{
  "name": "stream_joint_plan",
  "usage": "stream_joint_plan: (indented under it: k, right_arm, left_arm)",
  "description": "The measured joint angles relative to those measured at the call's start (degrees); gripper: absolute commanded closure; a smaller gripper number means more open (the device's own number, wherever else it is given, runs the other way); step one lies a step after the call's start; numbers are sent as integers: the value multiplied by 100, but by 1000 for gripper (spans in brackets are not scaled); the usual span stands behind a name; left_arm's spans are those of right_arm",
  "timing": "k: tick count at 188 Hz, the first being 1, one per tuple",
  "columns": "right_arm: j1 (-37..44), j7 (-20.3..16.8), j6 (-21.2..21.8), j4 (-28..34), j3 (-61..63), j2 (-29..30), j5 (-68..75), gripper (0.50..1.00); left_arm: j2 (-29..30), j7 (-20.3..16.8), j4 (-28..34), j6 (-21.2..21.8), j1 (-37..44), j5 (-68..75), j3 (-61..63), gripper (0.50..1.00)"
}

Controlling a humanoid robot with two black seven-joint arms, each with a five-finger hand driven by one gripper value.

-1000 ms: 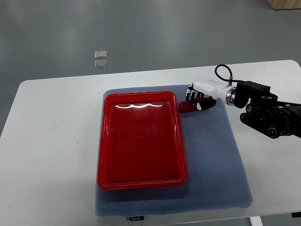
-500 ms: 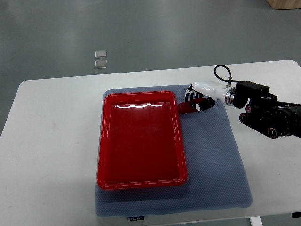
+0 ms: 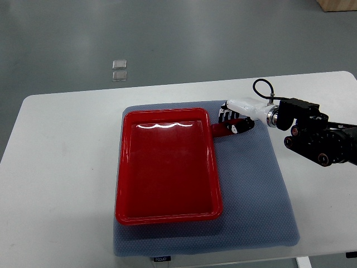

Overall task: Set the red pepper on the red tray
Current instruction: 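Close the right hand's fingers around the red pepper, then lift the pepper with the right hand and carry it over the tray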

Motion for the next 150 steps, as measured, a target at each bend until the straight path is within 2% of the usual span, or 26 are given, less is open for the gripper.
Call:
stream_joint_plan:
  k: [47, 150]
  right_arm:
    - [135, 57, -21, 57, 20, -221, 22, 1000]
    - [689, 37, 90, 770, 67, -841, 115, 1000]
  left_arm:
    - [0, 0, 9, 0, 8, 0, 0, 500]
    - [0, 0, -19, -2, 8, 0, 0, 500]
